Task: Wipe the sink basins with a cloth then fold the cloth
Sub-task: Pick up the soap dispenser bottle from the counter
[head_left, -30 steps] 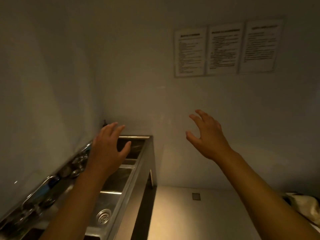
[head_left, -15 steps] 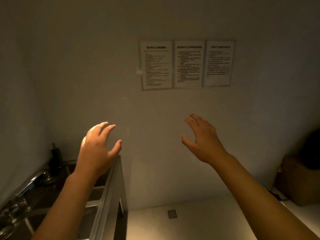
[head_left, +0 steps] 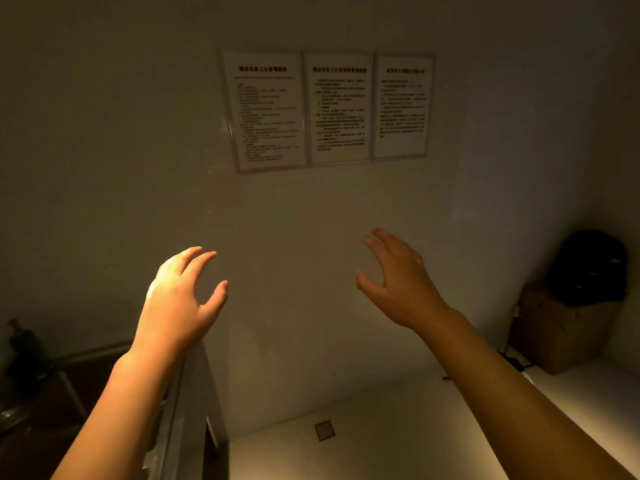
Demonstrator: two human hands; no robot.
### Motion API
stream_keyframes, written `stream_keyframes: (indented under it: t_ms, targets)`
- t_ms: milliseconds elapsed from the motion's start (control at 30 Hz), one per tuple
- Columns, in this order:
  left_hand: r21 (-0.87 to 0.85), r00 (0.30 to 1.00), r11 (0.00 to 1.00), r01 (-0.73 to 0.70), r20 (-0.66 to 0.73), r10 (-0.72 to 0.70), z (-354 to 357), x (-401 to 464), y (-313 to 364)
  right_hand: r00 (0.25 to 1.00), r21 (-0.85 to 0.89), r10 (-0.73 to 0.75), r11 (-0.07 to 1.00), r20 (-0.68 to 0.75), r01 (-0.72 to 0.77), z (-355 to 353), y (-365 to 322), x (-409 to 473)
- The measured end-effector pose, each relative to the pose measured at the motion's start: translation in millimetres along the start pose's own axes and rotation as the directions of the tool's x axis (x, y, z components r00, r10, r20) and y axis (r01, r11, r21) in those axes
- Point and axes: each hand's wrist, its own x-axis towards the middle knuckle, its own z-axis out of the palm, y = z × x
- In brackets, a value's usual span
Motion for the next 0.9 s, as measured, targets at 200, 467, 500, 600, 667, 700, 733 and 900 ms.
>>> stream_keyframes:
  t_ms: [200, 467, 500, 600, 667, 700, 733, 900]
  targets:
    - [0.046, 1.0, 0.999, 0.011, -0.001, -0.011, 51.1, 41.8, -16.1, 1.0, 0.027, -0.019, 0.999, 0.004, 0.019, 39.7, 38.6, 56.4]
    - [0.151, 0.993, 0.982, 0.114, -0.054, -0.106, 112.0, 114.3, -38.3, 0.994, 0.147, -0.101, 0.985, 0.041, 0.094, 102.2, 97.8, 170.7]
    - [0.17, 0.991, 0.977, 0.129, -0.063, -0.12, 116.8, 123.5, -40.0, 0.991, 0.165, -0.121, 0.98, 0.052, 0.111, 110.2, 103.1, 186.6]
    - [0.233, 0.983, 0.956, 0.176, -0.095, -0.158, 124.7, 145.8, -42.7, 0.979, 0.223, -0.185, 0.961, 0.082, 0.163, 133.4, 109.9, 232.9]
    - [0.277, 0.976, 0.937, 0.211, -0.113, -0.187, 125.8, 153.8, -45.6, 0.97, 0.265, -0.231, 0.943, 0.081, 0.202, 149.6, 109.2, 261.1]
    - [0.298, 0.973, 0.927, 0.226, -0.122, -0.198, 125.9, 156.0, -48.3, 0.964, 0.289, -0.253, 0.932, 0.079, 0.221, 158.4, 107.4, 273.6]
    - [0.319, 0.97, 0.917, 0.239, -0.127, -0.209, 125.4, 157.7, -51.5, 0.959, 0.315, -0.271, 0.92, 0.079, 0.233, 167.0, 104.7, 284.9]
    - [0.396, 0.941, 0.854, 0.337, -0.176, -0.289, 113.1, 158.5, -76.3, 0.927, 0.432, -0.365, 0.852, 0.088, 0.294, 211.8, 78.4, 322.3]
